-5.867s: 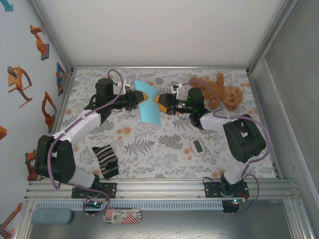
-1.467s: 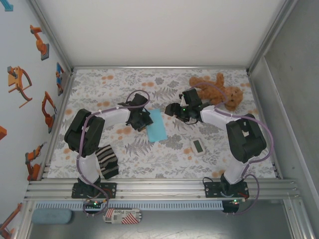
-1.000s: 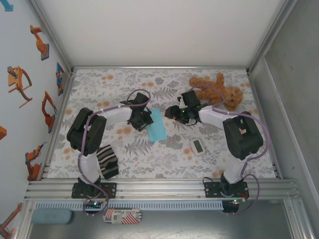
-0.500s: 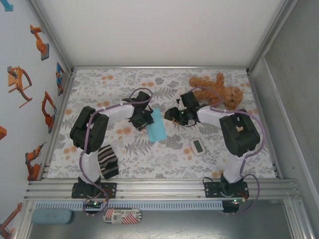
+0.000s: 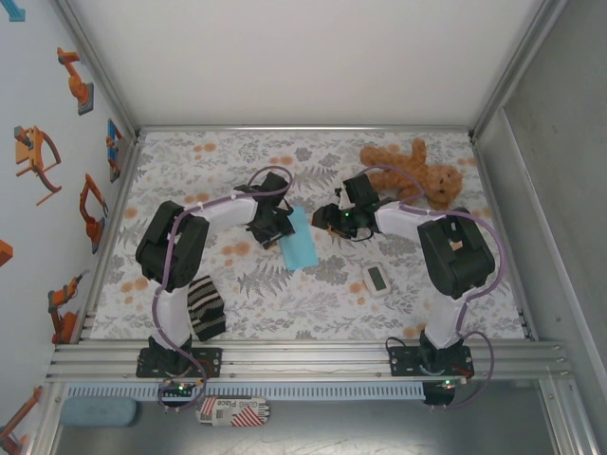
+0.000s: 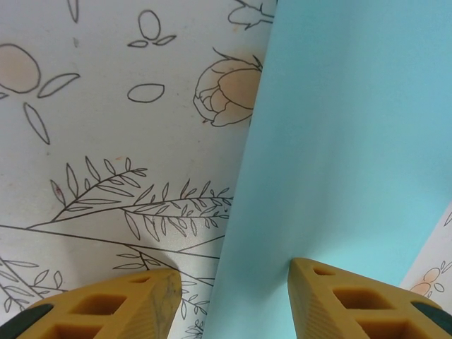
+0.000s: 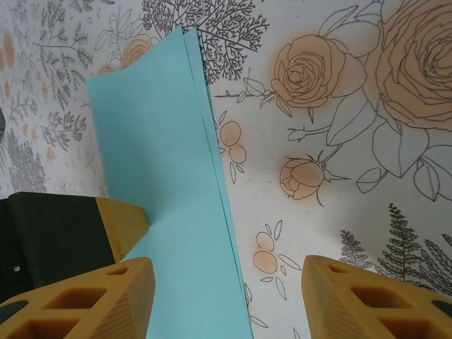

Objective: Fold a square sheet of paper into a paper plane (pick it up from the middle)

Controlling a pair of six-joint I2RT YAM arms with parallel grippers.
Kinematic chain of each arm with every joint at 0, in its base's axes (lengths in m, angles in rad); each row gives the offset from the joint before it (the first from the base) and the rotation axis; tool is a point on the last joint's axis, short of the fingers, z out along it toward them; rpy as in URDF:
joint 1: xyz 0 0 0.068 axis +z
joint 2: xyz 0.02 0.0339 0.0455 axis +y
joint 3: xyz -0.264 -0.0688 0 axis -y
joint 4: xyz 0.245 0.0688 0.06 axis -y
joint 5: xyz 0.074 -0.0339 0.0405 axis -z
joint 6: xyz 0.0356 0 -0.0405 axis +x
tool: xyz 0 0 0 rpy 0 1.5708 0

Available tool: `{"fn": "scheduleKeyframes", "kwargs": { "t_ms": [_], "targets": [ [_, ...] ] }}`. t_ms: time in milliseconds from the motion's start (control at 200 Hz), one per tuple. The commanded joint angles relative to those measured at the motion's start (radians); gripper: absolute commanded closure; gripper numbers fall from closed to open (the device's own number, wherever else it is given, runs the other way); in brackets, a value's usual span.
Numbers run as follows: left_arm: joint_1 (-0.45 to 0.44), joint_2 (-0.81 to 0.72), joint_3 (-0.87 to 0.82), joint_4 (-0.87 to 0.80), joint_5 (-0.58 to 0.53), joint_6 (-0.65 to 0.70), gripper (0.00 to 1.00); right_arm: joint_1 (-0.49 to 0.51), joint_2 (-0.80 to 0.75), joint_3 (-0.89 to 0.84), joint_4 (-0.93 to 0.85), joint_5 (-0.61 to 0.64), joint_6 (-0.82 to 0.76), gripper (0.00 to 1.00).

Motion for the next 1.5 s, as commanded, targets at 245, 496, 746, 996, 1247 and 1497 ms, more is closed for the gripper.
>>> {"fn": "scheduleKeyframes", "kwargs": {
  "t_ms": [245,496,746,996,1247,1497],
  "targets": [
    [-0.026,0.299,-0.103,-0.023,-0.031,0.067,0.51,-0.008,-0.001,-0.010,0.014,0.017,-0.003,0.44],
    [-0.027,0.309,-0.092,-0.026,-0.033,0.079,0.50,-0.015,-0.015,-0.018,0.016,0.030,0.006,0.43],
    [-0.026,0.321,-0.095,-0.029,-0.044,0.086,0.51,-0.015,-0.008,-0.018,0.025,0.024,0.008,0.44],
    [-0.026,0.336,-0.080,-0.036,-0.048,0.086,0.50,-0.015,0.005,-0.012,0.041,-0.012,0.007,0.46],
    [-0.026,0.348,-0.081,-0.036,-0.050,0.101,0.50,-0.015,0.022,-0.007,0.050,-0.039,0.004,0.53],
    [-0.027,0.355,-0.080,-0.038,-0.064,0.119,0.50,-0.015,0.035,0.002,0.053,-0.050,0.007,0.55]
  ]
}}
